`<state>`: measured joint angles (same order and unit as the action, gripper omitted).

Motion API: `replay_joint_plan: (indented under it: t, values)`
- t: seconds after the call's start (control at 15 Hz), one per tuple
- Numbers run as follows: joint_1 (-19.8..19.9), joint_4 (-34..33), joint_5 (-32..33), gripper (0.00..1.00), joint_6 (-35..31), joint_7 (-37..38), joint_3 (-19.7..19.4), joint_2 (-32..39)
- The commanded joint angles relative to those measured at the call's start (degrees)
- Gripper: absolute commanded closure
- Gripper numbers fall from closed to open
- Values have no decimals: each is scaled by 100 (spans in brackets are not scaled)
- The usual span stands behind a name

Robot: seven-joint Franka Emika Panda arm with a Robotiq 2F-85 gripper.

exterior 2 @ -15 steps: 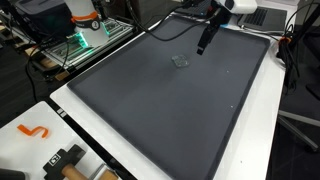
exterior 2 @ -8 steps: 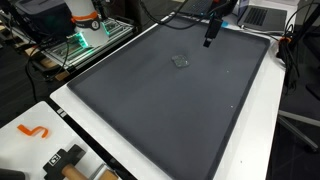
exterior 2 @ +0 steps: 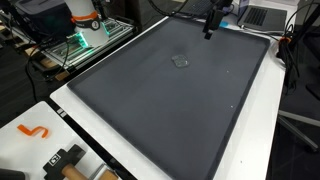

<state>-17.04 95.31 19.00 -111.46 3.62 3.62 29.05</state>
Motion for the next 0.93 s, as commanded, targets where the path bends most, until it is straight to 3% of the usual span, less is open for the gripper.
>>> replay_joint_plan:
  t: [0.0, 0.87]
  values:
    - [-147, 270, 300, 0, 242, 292, 45, -232]
    - [-385, 525, 635, 0, 709, 962, 181, -463]
